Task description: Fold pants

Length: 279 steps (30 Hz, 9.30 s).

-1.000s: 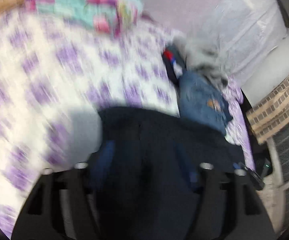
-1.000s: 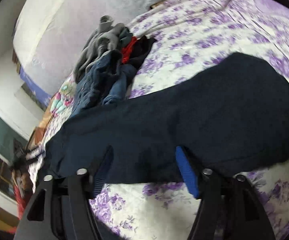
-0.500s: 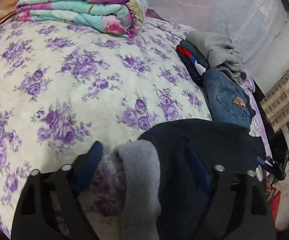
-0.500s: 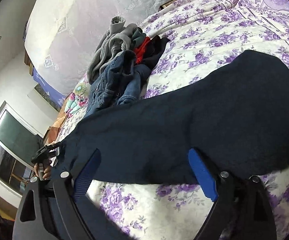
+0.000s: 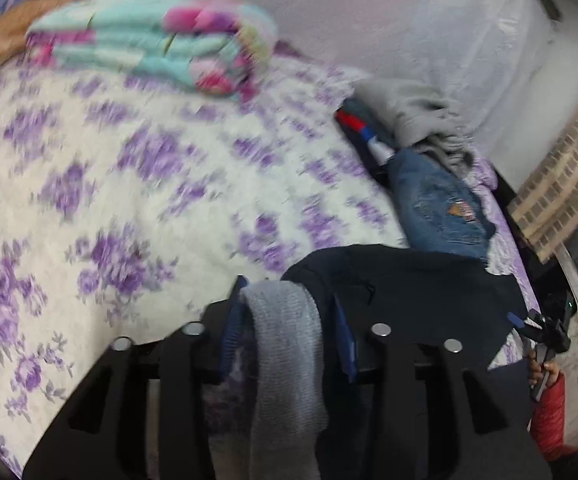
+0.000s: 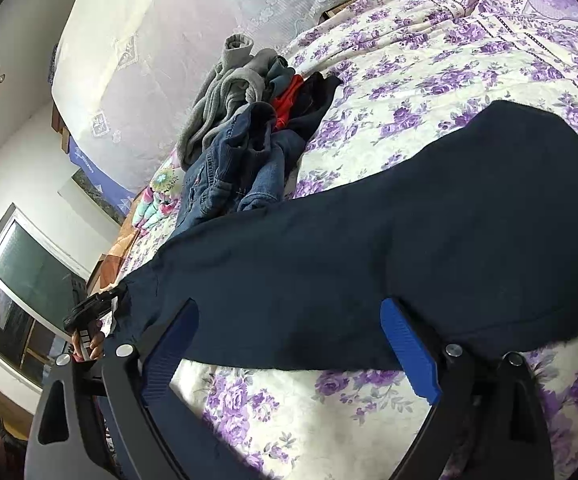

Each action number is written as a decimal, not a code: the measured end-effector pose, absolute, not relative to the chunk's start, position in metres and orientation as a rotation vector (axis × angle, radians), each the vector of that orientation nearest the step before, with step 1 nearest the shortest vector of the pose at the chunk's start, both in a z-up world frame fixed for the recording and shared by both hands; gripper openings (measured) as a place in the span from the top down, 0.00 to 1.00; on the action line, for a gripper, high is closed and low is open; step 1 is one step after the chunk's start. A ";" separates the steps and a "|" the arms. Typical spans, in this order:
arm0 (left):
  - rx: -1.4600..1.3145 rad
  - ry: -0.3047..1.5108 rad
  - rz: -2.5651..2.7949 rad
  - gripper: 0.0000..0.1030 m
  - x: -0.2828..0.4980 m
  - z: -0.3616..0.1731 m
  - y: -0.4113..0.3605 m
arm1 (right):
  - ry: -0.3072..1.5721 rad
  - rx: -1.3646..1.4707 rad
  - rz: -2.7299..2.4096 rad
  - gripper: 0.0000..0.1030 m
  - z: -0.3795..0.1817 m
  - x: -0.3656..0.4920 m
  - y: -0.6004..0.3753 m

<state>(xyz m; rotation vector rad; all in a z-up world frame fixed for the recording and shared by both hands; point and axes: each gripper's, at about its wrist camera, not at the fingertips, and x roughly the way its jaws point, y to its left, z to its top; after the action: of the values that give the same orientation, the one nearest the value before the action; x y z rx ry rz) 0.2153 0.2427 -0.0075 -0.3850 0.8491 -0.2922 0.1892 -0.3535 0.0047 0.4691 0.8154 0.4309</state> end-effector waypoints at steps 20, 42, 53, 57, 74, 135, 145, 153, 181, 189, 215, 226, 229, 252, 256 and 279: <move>-0.459 0.889 -0.332 0.52 0.225 -0.018 0.250 | 0.698 -0.384 0.631 0.56 0.044 0.275 -0.181; -0.344 0.731 -0.326 0.66 0.205 0.005 0.241 | 0.627 -0.382 0.520 0.99 0.063 0.237 -0.176; -0.385 0.631 -0.353 0.74 0.128 0.029 0.247 | 0.552 -0.387 0.531 0.99 0.092 0.119 -0.183; -0.340 0.630 -0.363 0.74 0.084 0.035 0.242 | 0.529 -0.339 0.549 0.98 0.089 0.073 -0.193; -0.464 0.675 -0.315 0.76 -0.006 -0.009 0.274 | 0.567 -0.203 0.618 0.98 0.045 -0.023 -0.214; -0.286 0.733 -0.423 0.43 -0.007 0.050 0.167 | 0.699 -0.171 0.663 0.47 0.033 -0.034 -0.214; -0.099 0.791 -0.364 0.23 0.063 -0.028 0.106 | 0.726 0.033 0.109 0.22 0.085 0.069 -0.256; 0.008 0.673 -0.331 0.09 0.048 -0.031 0.096 | 0.932 -0.073 -0.204 0.20 0.029 0.164 -0.255; 0.031 0.669 -0.334 0.09 0.044 -0.033 0.090 | 0.573 0.745 -0.131 0.88 0.031 -0.078 -0.454; 0.038 0.684 -0.314 0.09 0.046 -0.033 0.090 | 0.641 0.762 -0.021 0.62 0.022 -0.052 -0.427; -0.049 0.674 -0.413 0.13 0.027 -0.004 0.101 | 0.591 0.620 -0.145 0.63 0.031 -0.095 -0.449; 0.053 0.711 -0.534 0.09 0.017 -0.013 0.029 | 0.627 0.318 0.249 0.61 0.043 -0.012 -0.295; 0.049 0.749 -0.519 0.09 0.020 -0.037 0.041 | 0.747 0.257 0.404 0.58 0.023 0.024 -0.241; 0.132 0.608 -0.269 0.05 0.027 -0.037 0.092 | 0.922 -0.048 0.730 0.62 0.009 0.122 -0.111; 0.092 0.601 -0.308 0.05 0.028 -0.034 0.100 | 0.955 -0.134 0.808 0.58 0.000 0.089 -0.099; 0.080 0.576 -0.320 0.05 0.022 -0.033 0.100 | 1.326 0.573 0.956 0.26 -0.031 0.195 -0.081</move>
<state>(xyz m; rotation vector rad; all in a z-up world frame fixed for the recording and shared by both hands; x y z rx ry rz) 0.0216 0.0999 -0.0333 0.0803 0.5758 -0.3198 0.1951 -0.0805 -0.0311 0.5727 1.3264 0.9560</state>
